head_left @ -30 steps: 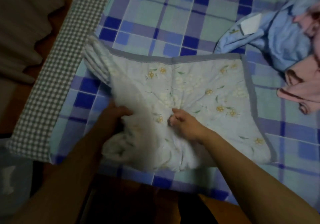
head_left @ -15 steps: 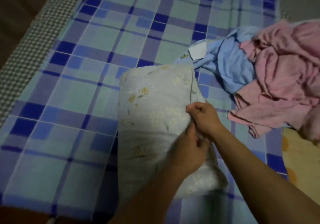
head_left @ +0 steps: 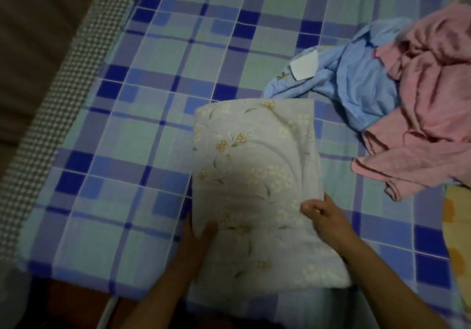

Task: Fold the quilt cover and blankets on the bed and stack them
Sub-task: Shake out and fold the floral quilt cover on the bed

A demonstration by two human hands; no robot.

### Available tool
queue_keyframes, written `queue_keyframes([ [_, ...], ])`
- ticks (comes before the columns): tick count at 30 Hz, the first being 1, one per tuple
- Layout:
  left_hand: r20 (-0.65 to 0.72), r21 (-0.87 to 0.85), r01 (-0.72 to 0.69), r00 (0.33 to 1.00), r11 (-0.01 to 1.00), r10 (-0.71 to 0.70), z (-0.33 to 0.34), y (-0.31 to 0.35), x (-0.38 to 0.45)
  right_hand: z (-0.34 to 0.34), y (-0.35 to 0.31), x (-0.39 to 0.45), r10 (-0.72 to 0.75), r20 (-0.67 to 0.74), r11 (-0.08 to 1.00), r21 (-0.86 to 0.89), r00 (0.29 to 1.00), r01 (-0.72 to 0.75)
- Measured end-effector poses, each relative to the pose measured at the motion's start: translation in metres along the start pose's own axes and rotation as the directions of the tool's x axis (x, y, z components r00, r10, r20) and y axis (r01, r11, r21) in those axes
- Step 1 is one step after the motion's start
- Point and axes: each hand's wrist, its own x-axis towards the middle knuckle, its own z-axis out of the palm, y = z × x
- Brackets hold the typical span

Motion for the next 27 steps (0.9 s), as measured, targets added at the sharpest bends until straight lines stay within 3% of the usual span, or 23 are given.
queue_keyframes([
  [3,0.137,0.058,0.087,0.986,0.994,-0.095,-0.011,-0.002,-0.023,-0.001,0.008,-0.034,0.145,0.14,0.987,0.045,0.979,-0.153],
  [5,0.19,-0.072,0.075,0.98,0.995,-0.061,-0.03,0.012,-0.027,0.005,-0.012,-0.046,0.222,0.204,0.961,0.119,0.954,-0.249],
  [7,0.239,-0.181,0.101,0.969,0.978,-0.056,-0.058,0.051,-0.033,0.015,-0.048,-0.056,0.198,0.214,0.965,0.129,0.957,-0.229],
  [10,0.185,-0.195,0.003,0.982,0.981,0.034,-0.124,0.128,-0.035,0.029,-0.126,-0.072,0.061,0.015,0.98,0.19,0.998,-0.063],
  [12,0.152,-0.227,-0.086,0.981,0.97,0.123,-0.171,0.19,-0.041,0.031,-0.191,-0.078,-0.075,-0.135,0.974,0.202,0.988,0.102],
  [15,0.143,-0.348,-0.255,0.936,0.902,0.32,-0.236,0.28,-0.062,0.022,-0.308,-0.091,-0.283,-0.268,0.928,0.167,0.921,0.334],
  [17,0.126,-0.392,-0.343,0.899,0.854,0.419,-0.278,0.329,-0.08,0.014,-0.383,-0.104,-0.429,-0.332,0.869,0.102,0.84,0.484],
  [20,0.156,-0.423,-0.397,0.854,0.814,0.497,-0.338,0.377,-0.09,0.015,-0.466,-0.118,-0.528,-0.335,0.816,0.056,0.781,0.576],
  [25,0.216,-0.285,-0.366,0.876,0.886,0.432,-0.395,0.403,-0.042,0.064,-0.51,-0.086,-0.413,-0.229,0.879,0.153,0.882,0.451],
  [27,0.127,-0.15,-0.378,0.909,0.914,0.397,-0.401,0.388,0.002,0.09,-0.494,-0.064,-0.29,-0.144,0.897,0.304,0.946,0.322],
])
